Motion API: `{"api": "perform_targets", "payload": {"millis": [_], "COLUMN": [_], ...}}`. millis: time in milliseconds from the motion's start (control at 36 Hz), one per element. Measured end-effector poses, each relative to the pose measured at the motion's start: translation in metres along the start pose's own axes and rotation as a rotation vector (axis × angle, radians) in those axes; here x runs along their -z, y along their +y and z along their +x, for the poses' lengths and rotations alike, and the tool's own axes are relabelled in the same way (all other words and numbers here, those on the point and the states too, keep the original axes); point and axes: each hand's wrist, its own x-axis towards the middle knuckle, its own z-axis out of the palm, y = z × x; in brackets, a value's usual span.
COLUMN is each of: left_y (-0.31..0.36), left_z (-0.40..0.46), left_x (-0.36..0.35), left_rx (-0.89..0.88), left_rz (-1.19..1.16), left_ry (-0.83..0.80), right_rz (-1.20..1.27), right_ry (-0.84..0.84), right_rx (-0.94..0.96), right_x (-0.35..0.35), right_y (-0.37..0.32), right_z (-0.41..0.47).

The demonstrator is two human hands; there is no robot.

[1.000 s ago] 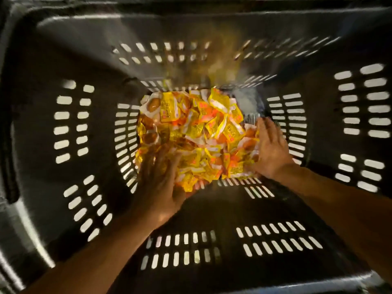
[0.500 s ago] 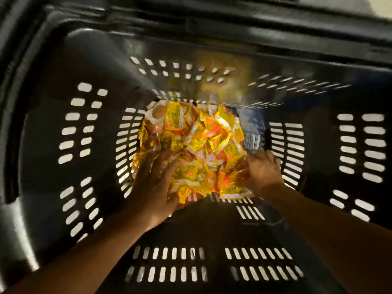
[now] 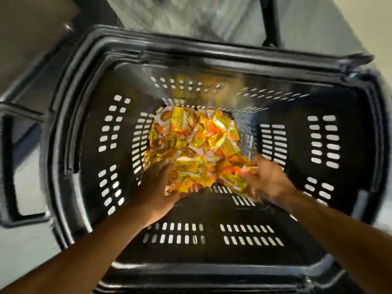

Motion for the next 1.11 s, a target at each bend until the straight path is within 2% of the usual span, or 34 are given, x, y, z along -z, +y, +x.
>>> {"api": "perform_targets", "payload": {"millis": [111,194,278,361,472,556,639,750,861,972,1111], "left_y": [0.019,0.033,0.042,0.043,0.039,0.036,0.032,0.040,0.055,0.056,0.043], "left_z": [-0.023,-0.038,-0.051,-0.053,-0.048,-0.049,-0.053,-0.059,-0.057,-0.047,-0.027], "left_x": [0.020,0.036,0.050,0.059,0.067,0.071,0.073,0.079,0.080,0.081,0.083], "left_rx": [0.077,0.137,0.180,0.221,0.274,0.249,0.186,0.151,0.186,0.257,0.245], "left_rz": [-0.490,-0.807,-1.017,-1.170,-1.406,-1.387,-1.319,-1.106,-0.915,-0.858,-0.756], "left_ry": [-0.102,-0.166,-0.159,-0.214,-0.594,-0.667,-0.624,-0.548,-0.360,-0.165,0.183], "right_rz": [0.308,0.657,0.918,0.982,0.990,0.967,0.967,0.877,0.874,0.902,0.825], "right_ry": [0.118,0.057,-0.054,-0.195,-0.319,-0.378,-0.350,-0.226,-0.186,-0.176,-0.059], "right_rx": [0.003,-0.052,-0.012,0.024,-0.021,-0.028,-0.033,-0.020,-0.083,-0.151,-0.240], "right_x": [0.011,0.019,0.025,0.024,0.011,0.003,-0.004,-0.014,-0.022,-0.027,-0.035], "right_y": [-0.019,-0.041,-0.065,-0.084,-0.099,-0.105,-0.103,-0.101,-0.105,-0.107,-0.098], "right_z": [-0.057,-0.095,-0.128,-0.148,-0.155,-0.153,-0.147,-0.138,-0.132,-0.123,-0.089]}}
